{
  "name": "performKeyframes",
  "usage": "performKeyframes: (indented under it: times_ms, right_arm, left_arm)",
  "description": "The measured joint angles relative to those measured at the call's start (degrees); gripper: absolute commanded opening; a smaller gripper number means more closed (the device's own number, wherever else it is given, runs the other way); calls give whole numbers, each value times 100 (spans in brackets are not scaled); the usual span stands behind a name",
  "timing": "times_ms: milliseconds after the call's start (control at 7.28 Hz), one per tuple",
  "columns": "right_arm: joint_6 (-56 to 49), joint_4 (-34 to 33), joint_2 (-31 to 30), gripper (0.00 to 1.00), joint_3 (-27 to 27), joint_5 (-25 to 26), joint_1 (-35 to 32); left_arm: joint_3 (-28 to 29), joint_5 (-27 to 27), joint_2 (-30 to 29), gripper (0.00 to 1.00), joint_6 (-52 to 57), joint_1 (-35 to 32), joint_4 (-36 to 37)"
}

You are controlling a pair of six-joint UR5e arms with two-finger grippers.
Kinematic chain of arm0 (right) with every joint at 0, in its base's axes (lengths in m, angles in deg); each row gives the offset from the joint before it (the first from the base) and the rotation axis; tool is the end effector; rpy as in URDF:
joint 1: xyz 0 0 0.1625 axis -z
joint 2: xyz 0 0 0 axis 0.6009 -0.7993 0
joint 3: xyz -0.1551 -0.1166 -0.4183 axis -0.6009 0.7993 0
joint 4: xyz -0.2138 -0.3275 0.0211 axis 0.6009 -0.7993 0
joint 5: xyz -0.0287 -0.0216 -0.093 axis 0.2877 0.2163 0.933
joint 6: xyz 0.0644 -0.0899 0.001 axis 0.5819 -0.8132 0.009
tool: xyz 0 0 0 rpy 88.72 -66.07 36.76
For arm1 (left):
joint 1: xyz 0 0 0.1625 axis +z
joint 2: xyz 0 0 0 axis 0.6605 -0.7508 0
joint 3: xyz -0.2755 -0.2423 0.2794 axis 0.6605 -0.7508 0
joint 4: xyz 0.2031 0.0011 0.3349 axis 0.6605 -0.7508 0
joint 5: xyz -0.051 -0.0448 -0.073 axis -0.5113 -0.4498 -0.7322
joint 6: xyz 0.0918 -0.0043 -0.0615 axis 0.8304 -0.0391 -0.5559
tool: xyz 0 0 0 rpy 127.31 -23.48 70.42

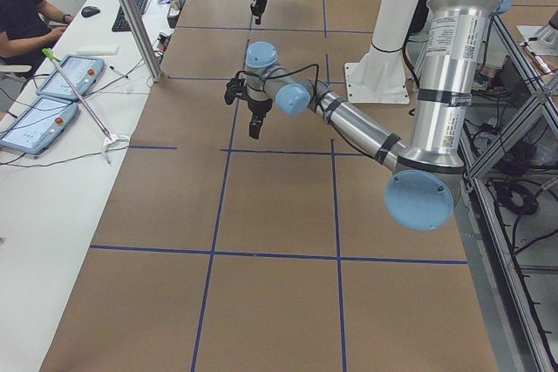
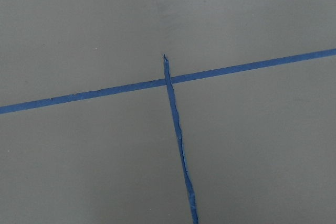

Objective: Place and press bell with both arms

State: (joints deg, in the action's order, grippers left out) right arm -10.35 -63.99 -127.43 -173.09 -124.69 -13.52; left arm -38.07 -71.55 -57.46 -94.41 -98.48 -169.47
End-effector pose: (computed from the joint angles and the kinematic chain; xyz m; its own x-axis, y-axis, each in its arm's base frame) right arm -0.3413 -0.5205 0.3024 0.4696 0.2794 0.8375 -0.2318 0.9543 -0.1884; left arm 0.2090 -0.4486 0.4463 0.6415 0.1857 -0.7443 -0.0469 0.9779 0.2035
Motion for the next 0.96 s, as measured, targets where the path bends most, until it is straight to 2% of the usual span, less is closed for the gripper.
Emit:
performKeyframes:
  times_ms: [137, 412, 550, 824, 962]
  right_arm:
    - [-832, -2, -651, 3, -282, -445, -642]
    - [-2708, -4, -1760, 3, -493, -1398, -2143]
    - [-3652, -8, -2246, 3, -481, -1678, -2747]
    - [-5311, -42, -2868, 4, -194, -1754, -3475]
    - [-6174, -199, -3042, 28, -14, -1570, -3713]
  left_arm:
    - [-4, 3, 182, 100, 170, -10, -9]
    - [-15, -1, 621, 100, 751, -85, -24]
    - [-26, -27, 873, 100, 1243, -307, -22]
    - [41, -427, 1309, 100, 2532, -1166, 25]
    - [164, -665, 1513, 100, 3231, -1721, 44]
